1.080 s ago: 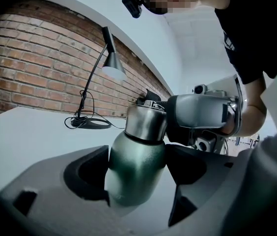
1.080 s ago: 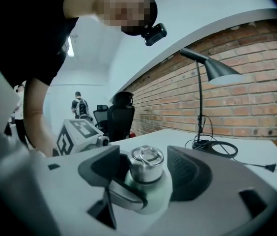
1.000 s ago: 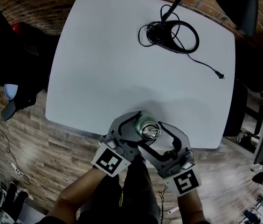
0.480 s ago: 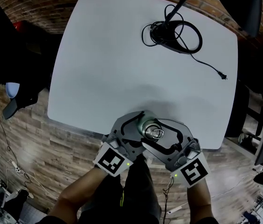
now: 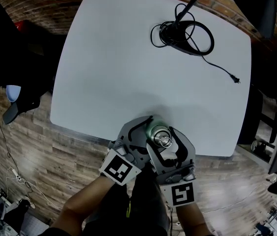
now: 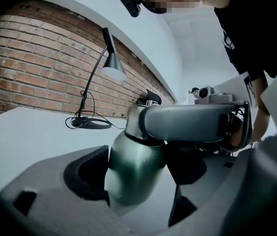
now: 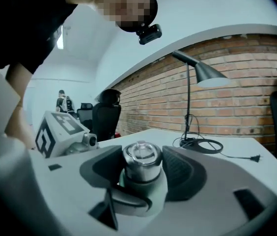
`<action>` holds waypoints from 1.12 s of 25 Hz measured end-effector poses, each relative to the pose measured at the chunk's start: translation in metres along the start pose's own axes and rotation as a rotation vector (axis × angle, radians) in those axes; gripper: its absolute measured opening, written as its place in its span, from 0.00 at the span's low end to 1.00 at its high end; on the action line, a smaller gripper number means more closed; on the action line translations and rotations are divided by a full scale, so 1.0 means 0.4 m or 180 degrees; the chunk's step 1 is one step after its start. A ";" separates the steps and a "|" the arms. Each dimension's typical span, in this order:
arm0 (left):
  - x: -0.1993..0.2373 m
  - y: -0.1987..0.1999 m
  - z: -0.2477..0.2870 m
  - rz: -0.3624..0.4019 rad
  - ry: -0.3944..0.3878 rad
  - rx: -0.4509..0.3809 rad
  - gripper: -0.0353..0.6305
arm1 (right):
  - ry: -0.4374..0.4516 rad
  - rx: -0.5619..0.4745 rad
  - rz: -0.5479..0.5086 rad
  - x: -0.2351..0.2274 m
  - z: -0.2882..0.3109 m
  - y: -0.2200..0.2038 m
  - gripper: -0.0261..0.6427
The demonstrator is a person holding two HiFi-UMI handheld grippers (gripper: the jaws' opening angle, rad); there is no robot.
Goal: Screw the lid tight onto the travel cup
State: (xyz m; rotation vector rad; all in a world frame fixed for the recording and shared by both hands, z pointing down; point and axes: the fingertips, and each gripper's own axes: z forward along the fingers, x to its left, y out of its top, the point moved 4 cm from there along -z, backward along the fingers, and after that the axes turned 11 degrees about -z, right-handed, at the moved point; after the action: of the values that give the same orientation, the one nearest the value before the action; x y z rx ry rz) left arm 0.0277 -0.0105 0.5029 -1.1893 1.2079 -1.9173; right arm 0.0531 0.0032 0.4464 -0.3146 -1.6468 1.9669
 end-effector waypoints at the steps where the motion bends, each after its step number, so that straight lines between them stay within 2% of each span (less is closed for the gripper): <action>1: -0.001 0.000 0.000 0.0010 0.0002 0.0000 0.57 | -0.0165 0.0010 0.0070 0.002 -0.003 0.000 0.42; 4: 0.000 0.001 0.000 0.0013 0.0016 -0.0013 0.57 | -0.0486 0.0004 0.0213 0.005 -0.002 -0.002 0.42; 7: 0.000 0.000 0.002 -0.0012 0.0024 -0.0043 0.57 | -0.0552 -0.0007 0.0199 0.007 -0.002 -0.006 0.42; 16: 0.000 0.000 0.001 -0.0020 0.0028 -0.0041 0.57 | -0.0469 0.0015 0.0086 0.009 -0.002 -0.005 0.42; 20: 0.001 -0.003 0.000 -0.0078 0.0053 -0.0035 0.57 | -0.0321 0.0035 -0.0018 0.015 -0.006 -0.006 0.43; 28: 0.001 -0.014 0.000 -0.0133 0.0057 0.0073 0.57 | -0.0235 0.0156 -0.0100 0.015 -0.074 0.002 0.44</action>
State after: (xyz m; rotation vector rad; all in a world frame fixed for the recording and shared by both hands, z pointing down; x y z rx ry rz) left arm 0.0272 -0.0084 0.5081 -1.1964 1.1759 -1.9712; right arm 0.0628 0.0310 0.4403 -0.1984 -1.6362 2.0139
